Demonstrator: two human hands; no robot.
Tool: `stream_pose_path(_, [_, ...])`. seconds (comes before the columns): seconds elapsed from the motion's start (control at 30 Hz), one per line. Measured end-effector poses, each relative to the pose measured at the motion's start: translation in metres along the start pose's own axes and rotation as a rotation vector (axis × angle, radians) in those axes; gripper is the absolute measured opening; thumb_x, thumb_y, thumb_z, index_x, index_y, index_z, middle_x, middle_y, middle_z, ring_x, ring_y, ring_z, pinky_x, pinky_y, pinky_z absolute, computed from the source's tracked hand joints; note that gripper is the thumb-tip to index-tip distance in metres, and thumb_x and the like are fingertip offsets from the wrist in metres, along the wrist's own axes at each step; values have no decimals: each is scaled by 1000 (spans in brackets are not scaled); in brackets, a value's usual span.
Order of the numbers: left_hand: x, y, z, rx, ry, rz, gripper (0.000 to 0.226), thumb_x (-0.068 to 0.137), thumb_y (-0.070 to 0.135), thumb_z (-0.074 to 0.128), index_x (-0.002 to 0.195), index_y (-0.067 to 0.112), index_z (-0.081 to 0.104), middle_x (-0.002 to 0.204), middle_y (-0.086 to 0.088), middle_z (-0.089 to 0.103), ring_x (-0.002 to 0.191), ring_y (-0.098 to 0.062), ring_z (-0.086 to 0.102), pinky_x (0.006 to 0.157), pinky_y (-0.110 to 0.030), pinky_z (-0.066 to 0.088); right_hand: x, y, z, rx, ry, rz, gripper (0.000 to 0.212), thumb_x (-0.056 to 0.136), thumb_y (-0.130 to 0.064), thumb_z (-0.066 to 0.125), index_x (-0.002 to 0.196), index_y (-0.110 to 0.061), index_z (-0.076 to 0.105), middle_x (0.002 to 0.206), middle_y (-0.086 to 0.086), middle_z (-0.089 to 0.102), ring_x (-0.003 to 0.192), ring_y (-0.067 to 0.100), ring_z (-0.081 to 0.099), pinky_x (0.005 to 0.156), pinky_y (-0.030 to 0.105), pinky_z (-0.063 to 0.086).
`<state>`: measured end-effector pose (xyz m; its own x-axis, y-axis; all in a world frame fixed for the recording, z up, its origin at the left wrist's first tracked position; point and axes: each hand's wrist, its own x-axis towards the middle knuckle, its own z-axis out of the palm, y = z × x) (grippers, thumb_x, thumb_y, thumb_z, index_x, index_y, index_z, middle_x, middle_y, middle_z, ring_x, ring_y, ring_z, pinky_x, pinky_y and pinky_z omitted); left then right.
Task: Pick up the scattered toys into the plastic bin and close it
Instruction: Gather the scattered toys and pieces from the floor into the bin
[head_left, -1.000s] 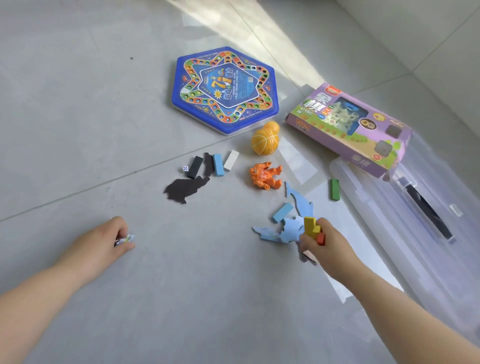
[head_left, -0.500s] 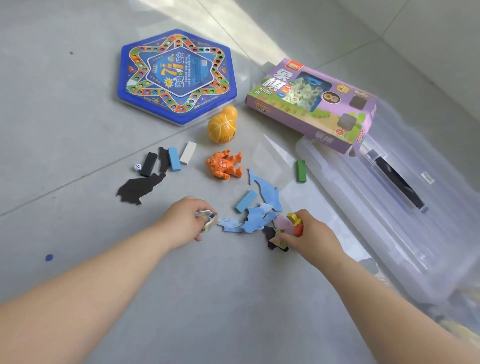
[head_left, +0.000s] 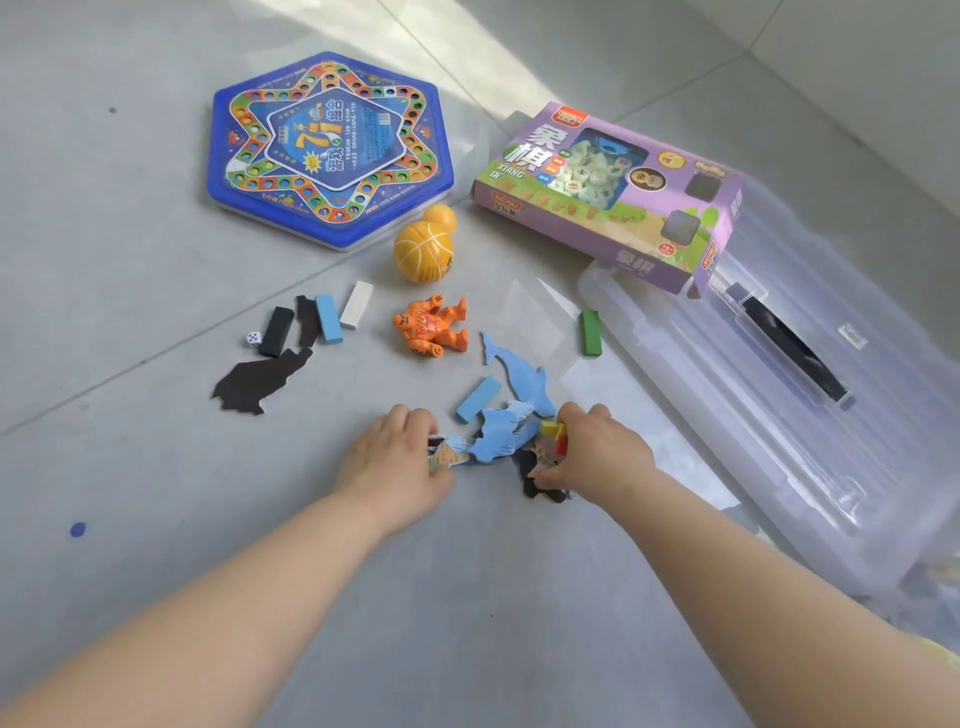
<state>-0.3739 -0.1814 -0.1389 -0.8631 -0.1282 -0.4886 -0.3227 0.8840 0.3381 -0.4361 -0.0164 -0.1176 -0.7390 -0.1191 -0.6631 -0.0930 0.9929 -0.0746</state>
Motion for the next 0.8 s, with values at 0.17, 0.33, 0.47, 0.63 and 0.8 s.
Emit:
stream_pose_path(0.17, [5,5,8,138,30,80,56,83,43,58,127,17,36,128,-2,41,121,-20,38,98,-26,31,0,2,-1,-11,-4,-11,54,80,-39,64,120,-12,40,99,4,36,81,22,45,66,31,39])
stream_pose_path(0.33, [13,13,7,-2,-40,13,50,79,33,66,118,9,43,123,-7,51,116,-23,44,93,-28,36,-2,3,2,7,-29,24,57,80,-38,65,122,-10,39,105,6,39,83,21,44,68,30,38])
stream_pose_path(0.47, [8,13,5,-59,-27,-7,42,79,29,67,107,7,45,118,-9,47,112,-25,44,86,-29,37,-1,4,2,17,-65,25,60,78,-40,67,123,-10,41,116,8,45,85,20,42,70,29,38])
stream_pose_path(0.63, [-1,-2,11,-105,9,66,45,88,24,55,60,27,20,76,10,30,96,-20,42,67,-23,25,-4,8,6,35,-87,52,58,78,-42,67,120,-9,43,109,6,40,85,20,43,70,29,38])
stream_pose_path(0.8, [-2,-11,7,-146,21,63,45,85,18,58,59,26,22,68,14,29,82,-16,35,65,-25,26,-9,5,8,-46,-71,59,56,78,-43,66,117,-9,44,101,2,36,82,20,44,64,28,36])
